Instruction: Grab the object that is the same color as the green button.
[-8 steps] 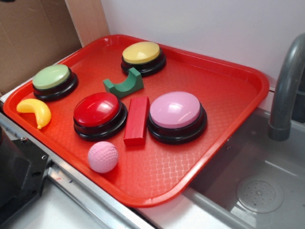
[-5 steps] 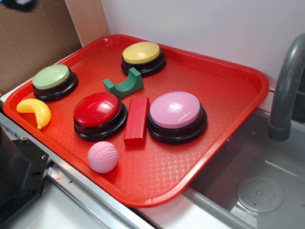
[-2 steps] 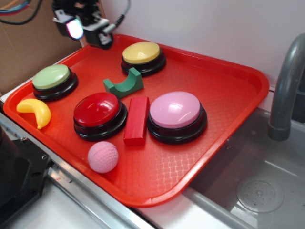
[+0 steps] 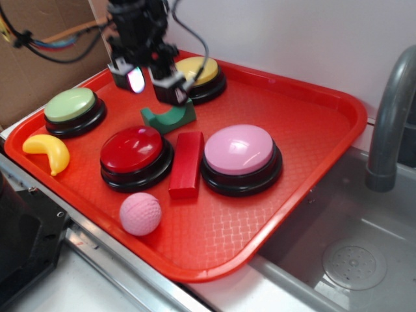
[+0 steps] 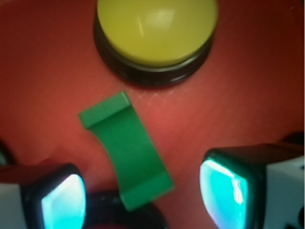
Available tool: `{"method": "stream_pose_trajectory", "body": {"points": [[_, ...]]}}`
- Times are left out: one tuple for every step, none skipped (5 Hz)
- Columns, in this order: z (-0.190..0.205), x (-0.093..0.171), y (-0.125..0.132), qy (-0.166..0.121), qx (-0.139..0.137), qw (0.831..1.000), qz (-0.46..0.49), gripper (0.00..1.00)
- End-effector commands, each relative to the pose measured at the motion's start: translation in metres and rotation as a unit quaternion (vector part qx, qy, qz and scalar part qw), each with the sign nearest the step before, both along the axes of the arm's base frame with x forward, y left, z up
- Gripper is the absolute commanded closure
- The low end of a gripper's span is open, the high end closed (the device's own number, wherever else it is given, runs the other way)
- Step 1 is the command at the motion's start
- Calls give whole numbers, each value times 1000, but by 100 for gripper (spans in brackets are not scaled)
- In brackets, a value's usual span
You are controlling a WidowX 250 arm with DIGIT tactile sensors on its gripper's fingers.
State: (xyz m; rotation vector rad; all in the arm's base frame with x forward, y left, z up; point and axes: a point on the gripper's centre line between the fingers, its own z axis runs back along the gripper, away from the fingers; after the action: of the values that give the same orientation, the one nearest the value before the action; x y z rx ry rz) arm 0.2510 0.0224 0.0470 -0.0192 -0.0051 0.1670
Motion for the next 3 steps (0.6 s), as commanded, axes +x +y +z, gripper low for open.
{"method": "stream_pose_trajectory", "body": {"points": [[-10, 21, -9, -14, -5, 1000, -23, 0], [-17, 22, -11, -7, 0, 1000, -22, 0], [-21, 21, -12, -14, 1, 1000, -13, 68]]}}
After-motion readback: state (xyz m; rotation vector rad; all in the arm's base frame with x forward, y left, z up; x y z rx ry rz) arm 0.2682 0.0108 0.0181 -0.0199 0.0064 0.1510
